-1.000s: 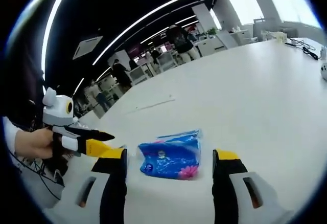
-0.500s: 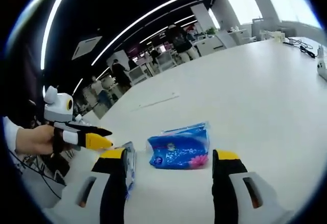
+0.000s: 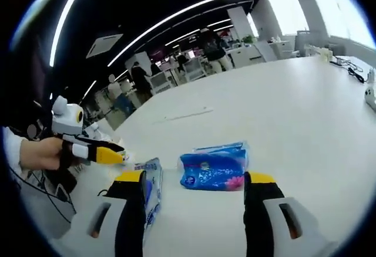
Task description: Arrange the tabletop items into an orderly group along one side of the table until the central work area is clear of visible clutter.
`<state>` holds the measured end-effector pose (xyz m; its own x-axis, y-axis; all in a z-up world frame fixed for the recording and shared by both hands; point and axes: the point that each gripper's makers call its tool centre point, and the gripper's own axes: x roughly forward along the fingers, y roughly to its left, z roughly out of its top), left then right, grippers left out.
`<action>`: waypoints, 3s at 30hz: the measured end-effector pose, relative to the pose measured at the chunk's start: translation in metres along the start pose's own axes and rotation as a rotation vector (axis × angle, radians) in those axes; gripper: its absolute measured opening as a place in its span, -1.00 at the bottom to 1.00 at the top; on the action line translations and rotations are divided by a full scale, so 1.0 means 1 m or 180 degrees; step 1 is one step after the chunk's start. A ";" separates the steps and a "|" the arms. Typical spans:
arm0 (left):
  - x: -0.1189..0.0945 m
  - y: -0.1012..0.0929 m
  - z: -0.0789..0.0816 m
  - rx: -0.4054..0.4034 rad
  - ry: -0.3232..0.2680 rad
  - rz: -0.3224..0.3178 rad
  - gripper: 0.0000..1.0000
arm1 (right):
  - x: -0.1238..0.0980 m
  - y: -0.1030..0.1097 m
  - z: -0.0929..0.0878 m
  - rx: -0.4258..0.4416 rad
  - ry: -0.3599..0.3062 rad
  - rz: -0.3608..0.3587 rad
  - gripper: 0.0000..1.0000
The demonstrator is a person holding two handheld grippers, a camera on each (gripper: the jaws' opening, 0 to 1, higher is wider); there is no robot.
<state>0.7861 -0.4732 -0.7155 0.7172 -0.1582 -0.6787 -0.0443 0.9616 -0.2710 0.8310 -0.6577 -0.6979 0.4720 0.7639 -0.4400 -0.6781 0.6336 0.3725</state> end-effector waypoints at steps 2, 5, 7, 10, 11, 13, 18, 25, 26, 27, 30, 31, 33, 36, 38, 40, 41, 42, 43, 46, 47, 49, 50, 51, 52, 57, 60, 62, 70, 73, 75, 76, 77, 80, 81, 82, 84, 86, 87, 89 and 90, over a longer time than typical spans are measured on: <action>-0.004 0.003 -0.001 -0.0009 -0.0012 0.0002 0.52 | -0.001 0.004 0.001 -0.0005 -0.0010 0.0018 0.30; -0.012 0.008 -0.004 -0.0026 -0.0042 0.0021 0.51 | -0.002 0.007 0.000 -0.0037 -0.0003 0.0012 0.30; -0.016 0.013 -0.007 -0.0041 -0.0043 0.0028 0.51 | -0.002 0.009 -0.001 -0.0018 -0.0008 0.0009 0.30; -0.023 0.017 -0.011 -0.0069 -0.0055 0.0040 0.51 | -0.001 0.011 -0.003 -0.0025 -0.0004 0.0002 0.30; -0.026 0.016 -0.013 -0.0074 -0.0051 0.0040 0.51 | -0.001 0.012 -0.004 -0.0024 0.0004 0.0004 0.30; -0.029 0.018 -0.014 -0.0074 -0.0045 0.0044 0.51 | 0.000 0.012 -0.004 -0.0024 0.0012 0.0011 0.30; -0.035 0.023 -0.015 -0.0121 -0.0061 0.0051 0.50 | 0.002 0.014 -0.007 -0.0036 0.0043 0.0008 0.28; -0.039 0.022 -0.015 -0.0257 -0.0108 -0.0039 0.46 | 0.001 0.020 -0.011 -0.0049 0.0055 -0.0001 0.27; -0.039 0.023 -0.014 -0.0255 -0.0110 -0.0042 0.47 | 0.002 0.020 -0.011 -0.0047 0.0057 -0.0001 0.27; -0.038 0.023 -0.015 -0.0236 -0.0101 -0.0060 0.48 | 0.002 0.021 -0.011 -0.0044 0.0056 0.0001 0.27; -0.037 0.021 -0.016 -0.0181 -0.0079 -0.0102 0.49 | 0.004 0.024 -0.011 -0.0059 0.0068 0.0001 0.26; -0.036 0.021 -0.016 -0.0162 -0.0074 -0.0106 0.49 | 0.003 0.024 -0.011 -0.0065 0.0064 0.0001 0.25; -0.035 0.022 -0.016 -0.0140 -0.0069 -0.0118 0.50 | 0.002 0.024 -0.011 -0.0044 0.0052 0.0008 0.25; -0.029 0.027 -0.013 -0.0133 -0.0063 -0.0135 0.50 | 0.000 0.030 -0.013 0.0014 0.0056 0.0027 0.25; -0.027 0.030 -0.011 -0.0126 -0.0058 -0.0137 0.50 | -0.001 0.032 -0.016 0.0016 0.0062 0.0033 0.25; -0.025 0.031 -0.009 -0.0111 -0.0052 -0.0134 0.50 | -0.003 0.034 -0.019 0.0058 0.0064 0.0038 0.25; -0.025 0.030 -0.009 -0.0093 -0.0048 -0.0131 0.50 | -0.004 0.035 -0.021 0.0088 0.0064 0.0038 0.25; -0.025 0.031 -0.008 -0.0082 -0.0044 -0.0128 0.50 | -0.005 0.035 -0.023 0.0107 0.0071 0.0029 0.25; -0.024 0.031 -0.007 -0.0072 -0.0040 -0.0128 0.50 | -0.006 0.035 -0.025 0.0120 0.0073 0.0017 0.25; -0.021 0.032 -0.006 -0.0058 -0.0031 -0.0137 0.50 | -0.011 0.036 -0.031 0.0234 0.0069 -0.0035 0.25; -0.018 0.031 -0.006 -0.0034 -0.0015 -0.0151 0.50 | -0.012 0.037 -0.033 0.0295 0.0052 -0.0036 0.25; -0.016 0.031 -0.007 -0.0014 0.0012 -0.0167 0.50 | -0.014 0.038 -0.036 0.0329 0.0057 -0.0049 0.24; -0.013 0.031 -0.008 0.0004 0.0031 -0.0179 0.50 | -0.015 0.040 -0.039 0.0346 0.0067 -0.0055 0.24; -0.012 0.031 -0.008 0.0021 0.0046 -0.0186 0.50 | -0.016 0.041 -0.040 0.0361 0.0076 -0.0059 0.24; -0.011 0.031 -0.009 0.0045 0.0061 -0.0193 0.50 | -0.018 0.042 -0.043 0.0409 0.0081 -0.0065 0.23; -0.003 0.031 -0.012 0.0149 0.0124 -0.0228 0.50 | -0.021 0.052 -0.055 0.0555 0.0128 -0.0037 0.22; 0.002 0.033 -0.012 0.0189 0.0157 -0.0241 0.51 | -0.024 0.054 -0.060 0.0601 0.0144 -0.0034 0.22; 0.005 0.034 -0.013 0.0207 0.0218 -0.0249 0.51 | -0.026 0.056 -0.064 0.0647 0.0153 -0.0040 0.22; 0.016 0.037 -0.015 0.0370 0.0381 -0.0302 0.52 | -0.029 0.062 -0.078 0.0856 0.0186 -0.0077 0.22; 0.018 0.033 -0.017 0.0357 0.0398 -0.0343 0.51 | -0.029 0.065 -0.086 0.0840 0.0248 -0.0107 0.20; 0.020 0.031 -0.019 0.0401 0.0430 -0.0376 0.51 | -0.028 0.068 -0.090 0.0872 0.0273 -0.0100 0.20; 0.021 0.031 -0.019 0.0438 0.0447 -0.0382 0.51 | -0.028 0.069 -0.093 0.0909 0.0282 -0.0088 0.20; 0.022 0.031 -0.019 0.0473 0.0460 -0.0392 0.50 | -0.028 0.071 -0.095 0.0933 0.0301 -0.0078 0.20; 0.026 0.032 -0.018 0.0481 0.0476 -0.0410 0.49 | -0.026 0.074 -0.102 0.1017 0.0347 -0.0068 0.19; 0.028 0.032 -0.018 0.0482 0.0478 -0.0413 0.48 | -0.026 0.075 -0.104 0.1053 0.0363 -0.0072 0.17; 0.029 0.032 -0.018 0.0483 0.0488 -0.0415 0.48 | -0.026 0.076 -0.105 0.1089 0.0373 -0.0074 0.16; 0.032 0.033 -0.020 0.0486 0.0547 -0.0414 0.45 | -0.026 0.078 -0.110 0.1140 0.0393 -0.0059 0.15; 0.035 0.033 -0.022 0.0493 0.0586 -0.0431 0.46 | -0.026 0.080 -0.114 0.1148 0.0431 -0.0048 0.15; 0.036 0.032 -0.022 0.0509 0.0594 -0.0444 0.46 | -0.026 0.080 -0.117 0.1160 0.0447 -0.0048 0.15; 0.037 0.030 -0.024 0.0549 0.0619 -0.0455 0.45 | -0.026 0.081 -0.121 0.1248 0.0462 -0.0040 0.15; 0.038 0.029 -0.024 0.0563 0.0626 -0.0459 0.45 | -0.027 0.081 -0.123 0.1303 0.0473 -0.0042 0.15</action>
<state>0.7952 -0.4565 -0.7659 0.5581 -0.3199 -0.7656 0.1823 0.9474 -0.2629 0.6947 -0.6418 -0.7563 0.3727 0.7485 -0.5485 -0.3793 0.6623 0.6461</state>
